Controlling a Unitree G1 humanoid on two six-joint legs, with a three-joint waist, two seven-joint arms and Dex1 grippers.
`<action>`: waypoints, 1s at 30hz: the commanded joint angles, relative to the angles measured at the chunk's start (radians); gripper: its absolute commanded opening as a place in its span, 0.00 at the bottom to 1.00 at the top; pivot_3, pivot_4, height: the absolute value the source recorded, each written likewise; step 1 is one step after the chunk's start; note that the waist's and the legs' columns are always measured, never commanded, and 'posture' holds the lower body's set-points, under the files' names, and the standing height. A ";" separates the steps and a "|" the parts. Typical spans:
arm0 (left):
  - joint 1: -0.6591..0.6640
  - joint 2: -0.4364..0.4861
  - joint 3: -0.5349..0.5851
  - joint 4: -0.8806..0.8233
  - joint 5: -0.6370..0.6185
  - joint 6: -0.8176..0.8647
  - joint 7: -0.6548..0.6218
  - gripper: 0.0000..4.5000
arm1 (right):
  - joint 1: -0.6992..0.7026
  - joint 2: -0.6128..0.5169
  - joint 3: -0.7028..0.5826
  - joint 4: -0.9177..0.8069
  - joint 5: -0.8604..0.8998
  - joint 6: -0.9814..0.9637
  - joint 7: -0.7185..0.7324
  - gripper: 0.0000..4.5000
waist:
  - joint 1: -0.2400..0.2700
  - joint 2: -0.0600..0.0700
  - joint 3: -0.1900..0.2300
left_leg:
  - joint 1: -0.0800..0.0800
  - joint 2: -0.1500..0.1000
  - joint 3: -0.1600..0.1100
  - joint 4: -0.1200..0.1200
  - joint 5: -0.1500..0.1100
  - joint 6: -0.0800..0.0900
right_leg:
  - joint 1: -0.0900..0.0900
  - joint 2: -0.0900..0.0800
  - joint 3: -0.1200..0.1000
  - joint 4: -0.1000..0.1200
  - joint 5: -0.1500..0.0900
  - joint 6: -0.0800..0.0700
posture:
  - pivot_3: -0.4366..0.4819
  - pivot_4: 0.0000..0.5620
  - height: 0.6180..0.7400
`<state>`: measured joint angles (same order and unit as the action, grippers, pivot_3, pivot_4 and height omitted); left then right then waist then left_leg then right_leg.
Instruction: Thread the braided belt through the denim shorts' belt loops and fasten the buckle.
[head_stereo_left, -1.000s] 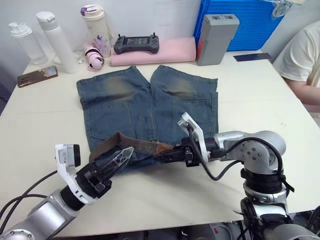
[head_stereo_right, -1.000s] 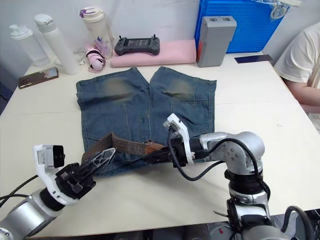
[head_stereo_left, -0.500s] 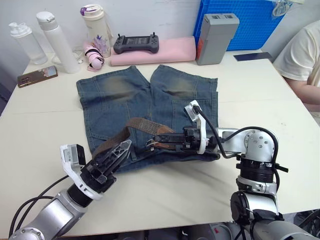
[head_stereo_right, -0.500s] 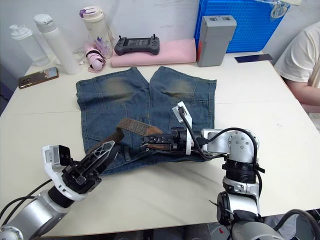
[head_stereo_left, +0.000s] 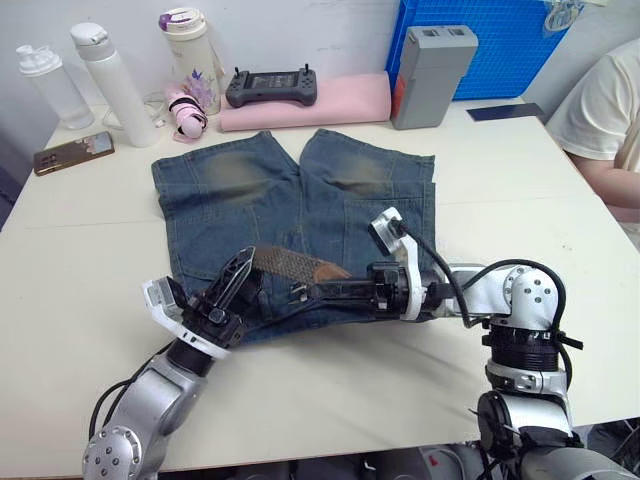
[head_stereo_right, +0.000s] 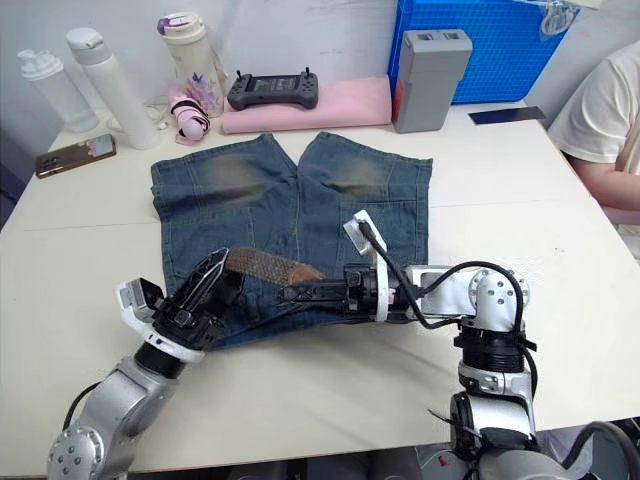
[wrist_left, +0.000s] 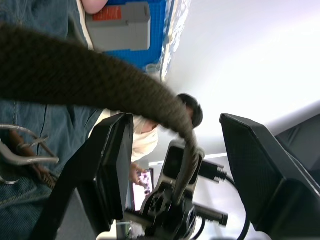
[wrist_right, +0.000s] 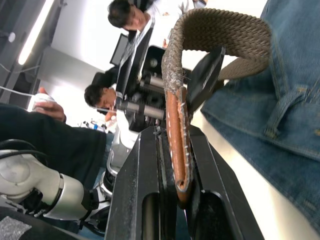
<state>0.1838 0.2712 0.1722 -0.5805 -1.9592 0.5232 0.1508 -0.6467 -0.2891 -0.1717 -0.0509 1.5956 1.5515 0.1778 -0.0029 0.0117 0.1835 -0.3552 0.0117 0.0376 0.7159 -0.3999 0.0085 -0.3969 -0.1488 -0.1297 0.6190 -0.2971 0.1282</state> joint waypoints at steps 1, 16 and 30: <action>0.009 -0.007 0.025 -0.022 -0.013 0.030 0.001 0.67 | 0.011 -0.042 0.043 -0.046 0.120 -0.067 -0.043 0.00 | 0.000 0.000 0.000 | 0.000 0.000 0.000 0.000 0.000 0.000 | 0.000 0.000 0.000 0.000 0.000 0.000 | 0.48 0.27 0.71; -0.038 -0.005 0.038 0.055 -0.013 0.114 -0.058 0.04 | 0.016 -0.132 0.143 -0.090 0.213 -0.186 -0.091 0.00 | 0.001 0.000 0.000 | -0.001 0.000 0.000 0.000 0.000 0.000 | 0.000 0.000 -0.001 -0.002 0.000 0.000 | 0.48 0.27 0.71; -0.004 -0.015 0.187 -0.019 -0.013 0.035 0.013 0.00 | 0.062 -0.250 0.118 -0.160 0.130 -0.306 -0.071 0.99 | 0.003 0.000 0.000 | -0.003 0.001 -0.001 -0.001 0.000 0.000 | 0.000 0.000 -0.002 -0.008 0.001 0.002 | 0.48 0.27 0.71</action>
<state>0.1451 0.2482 0.3016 -0.5140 -1.9594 0.5962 0.1362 -0.5961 -0.5008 -0.0106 -0.1393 1.7751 1.2774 0.0679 0.0006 0.0115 0.1837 -0.3581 0.0124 0.0367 0.7146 -0.4000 0.0086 -0.3967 -0.1487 -0.1317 0.6110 -0.2957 0.1307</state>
